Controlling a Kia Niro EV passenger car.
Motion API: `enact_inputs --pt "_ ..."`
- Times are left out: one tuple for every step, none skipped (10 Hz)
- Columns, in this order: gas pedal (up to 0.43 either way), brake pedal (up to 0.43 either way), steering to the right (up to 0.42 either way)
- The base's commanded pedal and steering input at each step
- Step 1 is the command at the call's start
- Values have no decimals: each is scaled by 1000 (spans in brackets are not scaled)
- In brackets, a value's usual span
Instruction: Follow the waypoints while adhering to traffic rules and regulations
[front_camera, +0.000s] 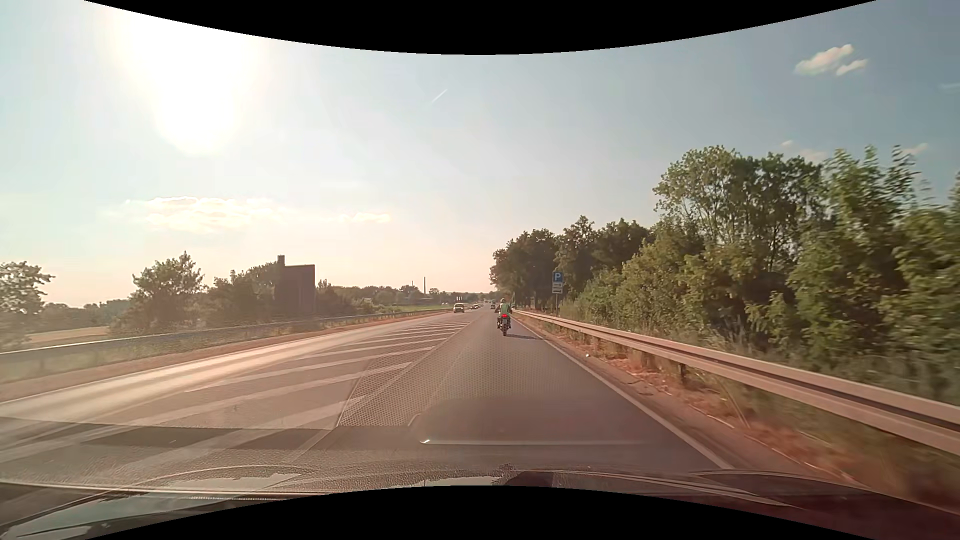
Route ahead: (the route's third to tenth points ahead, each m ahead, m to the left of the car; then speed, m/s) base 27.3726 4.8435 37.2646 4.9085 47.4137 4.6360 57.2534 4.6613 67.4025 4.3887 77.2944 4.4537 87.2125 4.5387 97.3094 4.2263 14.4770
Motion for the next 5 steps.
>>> enact_inputs --pt "220 0 0" --pt "220 0 0" --pt "220 0 0" --pt "220 0 0" --pt "220 0 0"
